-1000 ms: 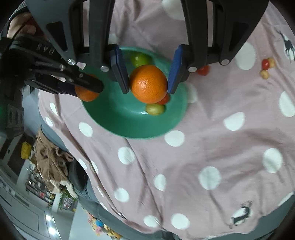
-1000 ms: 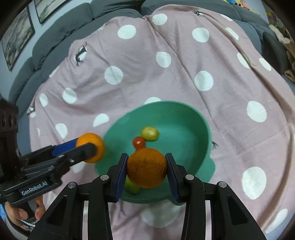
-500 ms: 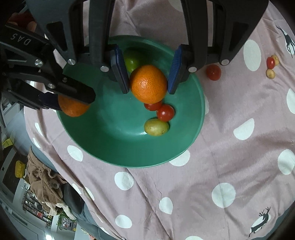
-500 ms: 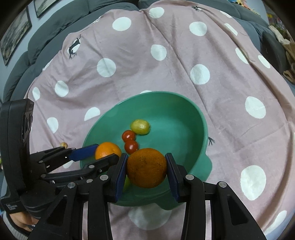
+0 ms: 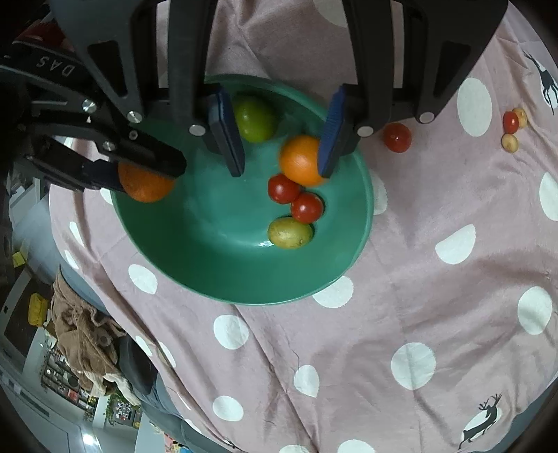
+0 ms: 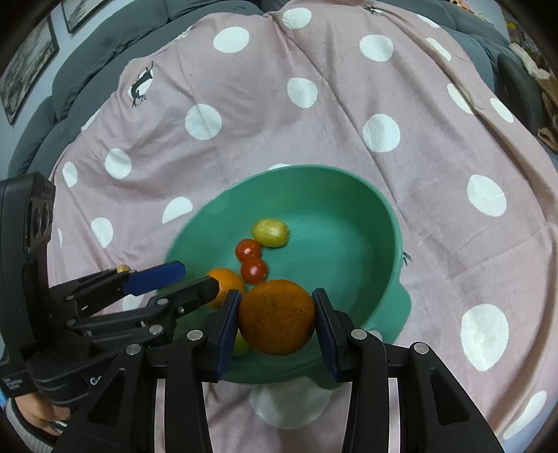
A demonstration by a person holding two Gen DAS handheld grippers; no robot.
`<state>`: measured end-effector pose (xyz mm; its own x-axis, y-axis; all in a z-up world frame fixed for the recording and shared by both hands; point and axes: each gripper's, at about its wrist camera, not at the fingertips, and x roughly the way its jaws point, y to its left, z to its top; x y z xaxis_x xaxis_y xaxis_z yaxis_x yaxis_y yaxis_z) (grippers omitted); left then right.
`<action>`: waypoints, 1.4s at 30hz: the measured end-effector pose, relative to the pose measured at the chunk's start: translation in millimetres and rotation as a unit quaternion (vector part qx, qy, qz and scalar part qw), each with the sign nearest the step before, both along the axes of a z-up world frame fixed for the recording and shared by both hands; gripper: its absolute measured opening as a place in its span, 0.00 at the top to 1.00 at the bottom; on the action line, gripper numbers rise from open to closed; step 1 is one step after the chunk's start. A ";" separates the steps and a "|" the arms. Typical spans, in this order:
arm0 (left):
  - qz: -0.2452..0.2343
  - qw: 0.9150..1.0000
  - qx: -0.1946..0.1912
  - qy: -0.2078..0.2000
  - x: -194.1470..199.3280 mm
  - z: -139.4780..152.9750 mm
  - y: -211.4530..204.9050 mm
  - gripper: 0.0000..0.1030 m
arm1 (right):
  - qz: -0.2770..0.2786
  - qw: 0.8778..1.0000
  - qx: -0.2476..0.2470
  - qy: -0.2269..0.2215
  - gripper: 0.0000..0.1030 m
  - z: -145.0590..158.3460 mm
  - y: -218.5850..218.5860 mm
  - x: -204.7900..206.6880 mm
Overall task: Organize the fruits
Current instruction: 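Carry both oranges over the green bowl and open both grippers, then move both grippers back over the remaining fruits on the sheet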
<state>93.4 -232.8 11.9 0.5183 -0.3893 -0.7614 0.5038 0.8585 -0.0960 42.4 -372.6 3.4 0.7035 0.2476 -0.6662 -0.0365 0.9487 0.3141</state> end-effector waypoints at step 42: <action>0.228 0.973 -0.014 0.020 -76.2 -4.5 181.5 0.10 | 0.128 0.991 -0.047 -0.012 0.55 29.6 94.7 -32.2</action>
